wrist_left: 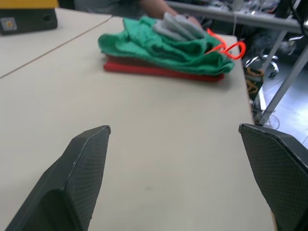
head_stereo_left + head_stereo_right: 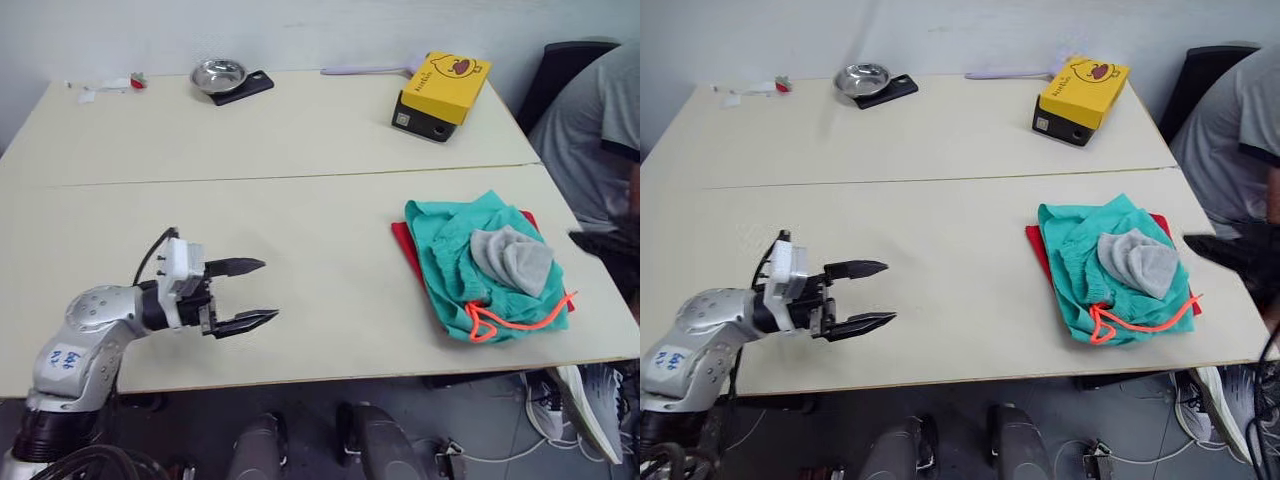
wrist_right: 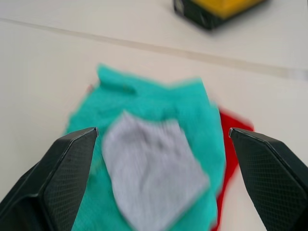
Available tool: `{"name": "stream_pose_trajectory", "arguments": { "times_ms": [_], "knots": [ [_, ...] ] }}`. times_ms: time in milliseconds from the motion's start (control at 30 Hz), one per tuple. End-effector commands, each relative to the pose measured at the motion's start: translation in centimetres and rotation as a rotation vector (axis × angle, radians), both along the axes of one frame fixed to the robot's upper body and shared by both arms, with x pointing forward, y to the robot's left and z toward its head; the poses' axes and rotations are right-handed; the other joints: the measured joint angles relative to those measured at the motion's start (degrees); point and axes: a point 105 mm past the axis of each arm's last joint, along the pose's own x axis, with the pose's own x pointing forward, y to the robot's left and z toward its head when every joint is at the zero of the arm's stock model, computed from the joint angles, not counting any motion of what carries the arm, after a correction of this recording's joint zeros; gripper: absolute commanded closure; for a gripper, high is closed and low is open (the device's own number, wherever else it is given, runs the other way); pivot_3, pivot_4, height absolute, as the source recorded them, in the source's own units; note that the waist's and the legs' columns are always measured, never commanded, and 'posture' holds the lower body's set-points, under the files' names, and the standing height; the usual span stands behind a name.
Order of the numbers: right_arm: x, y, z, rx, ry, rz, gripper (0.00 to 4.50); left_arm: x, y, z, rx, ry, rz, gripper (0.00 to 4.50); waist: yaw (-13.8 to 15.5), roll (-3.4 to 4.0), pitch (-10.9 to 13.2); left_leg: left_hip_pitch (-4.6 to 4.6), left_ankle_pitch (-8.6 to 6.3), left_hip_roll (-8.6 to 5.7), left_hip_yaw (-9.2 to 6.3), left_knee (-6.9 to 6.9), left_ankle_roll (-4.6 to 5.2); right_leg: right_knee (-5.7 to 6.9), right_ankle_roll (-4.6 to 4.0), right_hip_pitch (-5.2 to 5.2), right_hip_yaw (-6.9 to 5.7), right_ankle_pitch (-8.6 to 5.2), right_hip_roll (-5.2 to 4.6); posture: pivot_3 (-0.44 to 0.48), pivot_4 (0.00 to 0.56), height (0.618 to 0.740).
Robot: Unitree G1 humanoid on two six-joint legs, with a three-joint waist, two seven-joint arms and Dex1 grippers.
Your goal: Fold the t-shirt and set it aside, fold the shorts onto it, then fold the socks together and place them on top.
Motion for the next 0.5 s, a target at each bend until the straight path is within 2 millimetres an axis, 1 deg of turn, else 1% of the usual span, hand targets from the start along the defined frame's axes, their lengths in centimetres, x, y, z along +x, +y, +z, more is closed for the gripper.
{"name": "stream_pose_trajectory", "arguments": {
  "times_ms": [33,100,167,233,333,400,500],
  "knots": [
    [1.6,4.9,-0.8,-0.043,-0.111,0.191,0.05,0.6,2.2,-0.1,0.089,-0.059,0.110,0.00,0.0,-0.14,0.0,0.03,-0.02,0.07,0.02,-0.03,-0.06,0.01,-0.04,0.01,0.03,-0.01,0.06,0.000,0.150,0.740],
    [2.5,8.5,-3.6,-0.126,-0.172,0.330,0.05,0.7,4.4,-2.1,0.186,-0.065,0.188,0.00,0.1,-0.13,0.0,0.04,-0.03,0.09,0.05,-0.07,-0.16,0.03,-0.11,-0.01,0.04,-0.02,0.06,0.000,0.150,0.740],
    [2.5,11.5,-6.3,-0.229,-0.232,0.473,0.05,0.3,5.8,-3.3,0.214,-0.035,0.231,0.00,0.1,-0.12,0.0,0.03,-0.07,0.12,0.22,-0.13,-0.20,0.04,-0.14,-0.11,0.16,-0.07,0.05,0.000,0.150,0.740],
    [2.5,13.2,-8.2,-0.280,-0.278,0.563,0.05,0.1,6.7,-3.8,0.218,-0.026,0.261,0.00,0.3,-0.09,0.0,-0.02,-0.10,0.15,0.40,-0.10,-0.18,0.08,-0.12,-0.25,0.25,-0.16,0.05,0.000,0.150,0.740],
    [2.3,15.3,-10.4,-0.278,-0.320,0.655,0.05,-0.3,7.7,-4.5,0.256,-0.053,0.307,0.00,0.8,-0.10,0.1,-0.06,-0.28,0.15,0.56,0.04,-0.01,0.05,-0.09,-0.27,0.32,-0.18,-0.05,0.000,0.150,0.740],
    [2.3,15.7,-11.2,-0.282,-0.331,0.677,0.05,-0.5,7.7,-4.7,0.262,-0.068,0.313,0.00,0.8,-0.10,0.1,-0.03,-0.42,0.13,0.65,0.17,0.18,0.05,-0.08,-0.19,0.33,-0.17,-0.15,0.000,0.150,0.740],
    [2.3,16.4,-12.2,-0.267,-0.352,0.685,0.05,-0.6,7.7,-4.3,0.228,-0.105,0.341,0.00,0.7,-0.10,0.0,0.07,-0.53,-0.07,0.73,0.19,0.37,0.17,-0.03,-0.15,0.35,-0.13,-0.46,0.000,0.150,0.740]
  ]
}}
